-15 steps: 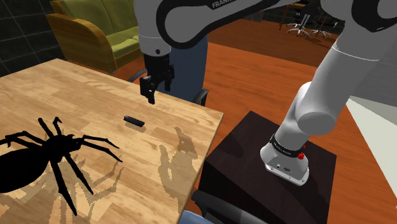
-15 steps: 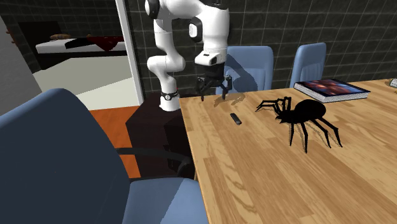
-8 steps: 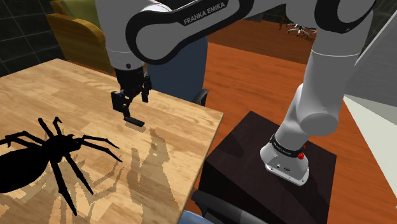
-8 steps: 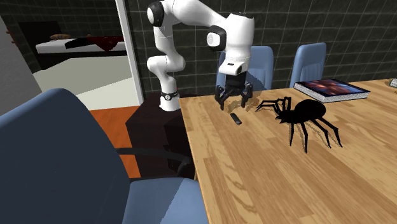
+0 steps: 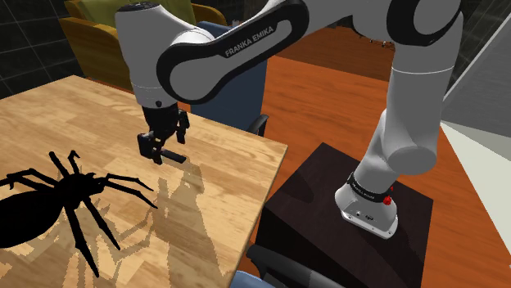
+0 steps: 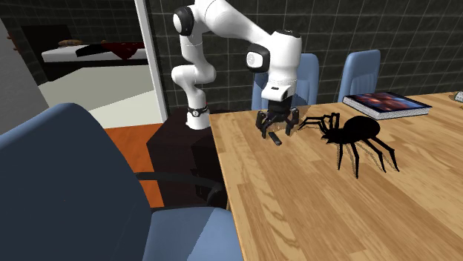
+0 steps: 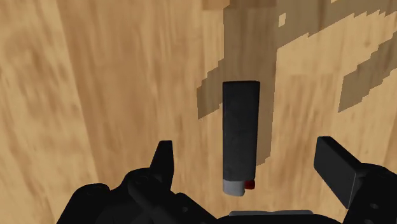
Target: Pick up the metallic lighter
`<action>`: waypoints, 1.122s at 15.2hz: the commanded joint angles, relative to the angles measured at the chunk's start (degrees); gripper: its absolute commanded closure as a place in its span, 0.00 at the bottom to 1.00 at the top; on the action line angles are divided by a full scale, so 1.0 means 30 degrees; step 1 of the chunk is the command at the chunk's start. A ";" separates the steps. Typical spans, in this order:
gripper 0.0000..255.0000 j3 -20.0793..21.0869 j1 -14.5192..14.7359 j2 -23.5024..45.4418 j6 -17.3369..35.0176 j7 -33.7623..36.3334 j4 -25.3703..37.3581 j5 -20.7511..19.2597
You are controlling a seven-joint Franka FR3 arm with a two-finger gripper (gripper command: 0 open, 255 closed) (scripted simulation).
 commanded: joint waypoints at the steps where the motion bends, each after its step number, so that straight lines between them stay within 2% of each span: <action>1: 0.00 -0.0039 0.0007 0.0136 0.0443 0.0052 -0.0313 -0.0089; 2: 0.00 -0.0039 0.0007 0.0134 0.0444 0.0051 -0.0316 -0.0088; 3: 1.00 -0.0043 -0.0008 0.0126 0.0453 0.0031 -0.0329 -0.0083; 12: 1.00 -0.0037 0.0004 0.0133 0.0444 0.0052 -0.0318 -0.0089; 17: 1.00 0.0071 -0.0056 -0.0337 -0.0669 -0.0123 0.0375 0.0191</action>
